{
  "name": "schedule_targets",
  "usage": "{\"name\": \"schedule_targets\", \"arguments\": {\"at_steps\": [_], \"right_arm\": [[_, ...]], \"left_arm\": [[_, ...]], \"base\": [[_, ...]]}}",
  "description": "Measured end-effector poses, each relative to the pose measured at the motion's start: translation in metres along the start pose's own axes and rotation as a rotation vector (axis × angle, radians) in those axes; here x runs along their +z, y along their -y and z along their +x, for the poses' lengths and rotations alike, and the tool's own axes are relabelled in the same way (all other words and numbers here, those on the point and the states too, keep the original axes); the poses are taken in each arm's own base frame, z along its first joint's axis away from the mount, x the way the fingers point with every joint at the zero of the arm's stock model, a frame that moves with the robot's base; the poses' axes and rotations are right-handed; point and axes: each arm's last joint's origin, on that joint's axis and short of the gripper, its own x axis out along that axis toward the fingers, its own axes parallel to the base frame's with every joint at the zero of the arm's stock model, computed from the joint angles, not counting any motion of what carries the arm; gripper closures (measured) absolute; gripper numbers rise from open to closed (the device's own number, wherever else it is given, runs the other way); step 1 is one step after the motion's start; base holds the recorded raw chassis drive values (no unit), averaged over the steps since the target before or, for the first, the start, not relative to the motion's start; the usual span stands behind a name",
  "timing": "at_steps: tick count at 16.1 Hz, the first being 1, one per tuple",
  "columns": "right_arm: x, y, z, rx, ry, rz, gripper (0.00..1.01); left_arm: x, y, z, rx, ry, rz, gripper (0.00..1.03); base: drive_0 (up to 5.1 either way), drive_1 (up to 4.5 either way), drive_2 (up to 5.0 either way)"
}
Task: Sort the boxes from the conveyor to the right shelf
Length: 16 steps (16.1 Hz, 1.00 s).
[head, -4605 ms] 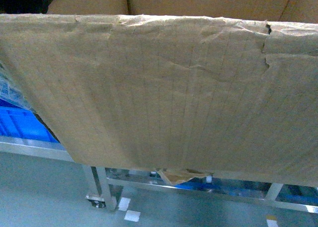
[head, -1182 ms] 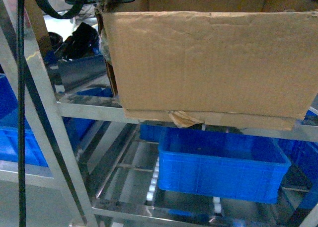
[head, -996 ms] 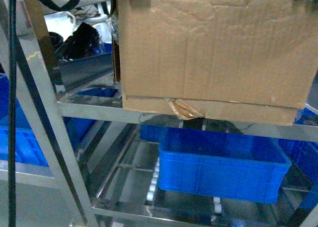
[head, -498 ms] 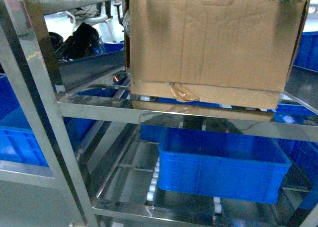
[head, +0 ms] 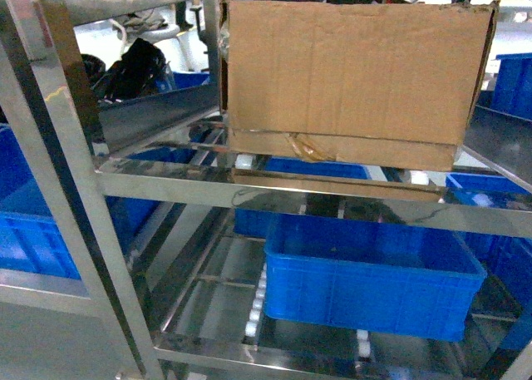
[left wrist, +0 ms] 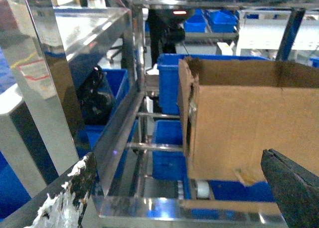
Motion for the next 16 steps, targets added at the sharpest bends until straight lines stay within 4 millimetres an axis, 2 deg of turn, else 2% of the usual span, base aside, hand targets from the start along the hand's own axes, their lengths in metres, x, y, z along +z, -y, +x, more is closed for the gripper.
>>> {"name": "schedule_targets", "arguments": {"at_steps": [1,2,4,5,6,8,10,11,13,16], "right_arm": [[-0.013,-0.003,-0.010,0.016,-0.058,0.024,0.03],[-0.017,-0.003,-0.010,0.018,-0.071,0.030,0.03],[-0.016,-0.003,-0.010,0.016,-0.062,0.026,0.03],[-0.017,-0.005,-0.010,-0.082,0.048,-0.013,0.10],[-0.024,-0.006,-0.018,-0.207,0.135,-0.031,0.21],[-0.048,-0.007,-0.035,-0.331,0.174,-0.029,0.41],[-0.065,-0.012,-0.045,-0.329,0.166,-0.028,0.61],[-0.075,-0.014,-0.053,-0.330,0.164,-0.027,0.76],[-0.089,-0.018,-0.064,-0.330,0.164,-0.028,1.00],[-0.093,-0.020,-0.068,-0.330,0.165,-0.027,0.99]], "left_arm": [[-0.012,-0.004,-0.008,-0.026,-0.055,0.003,0.05],[-0.019,-0.004,-0.008,-0.032,-0.082,0.002,0.05],[-0.019,-0.003,-0.007,-0.037,-0.078,-0.002,0.05],[-0.018,-0.005,-0.008,-0.002,0.007,-0.011,0.10],[-0.023,-0.013,-0.017,0.035,0.081,-0.013,0.21],[-0.047,-0.034,-0.037,0.078,0.102,-0.001,0.42],[-0.065,-0.046,-0.051,0.072,0.095,0.004,0.61],[-0.077,-0.052,-0.061,0.064,0.084,0.006,0.76],[-0.089,-0.062,-0.075,0.072,0.089,0.005,0.99],[-0.093,-0.064,-0.079,0.073,0.092,0.006,1.01]], "base": [[0.0,0.00,0.0],[0.0,0.00,0.0],[0.0,0.00,0.0],[0.0,0.00,0.0],[0.0,0.00,0.0],[0.0,0.00,0.0],[0.0,0.00,0.0],[0.0,0.00,0.0],[0.0,0.00,0.0],[0.0,0.00,0.0]]}}
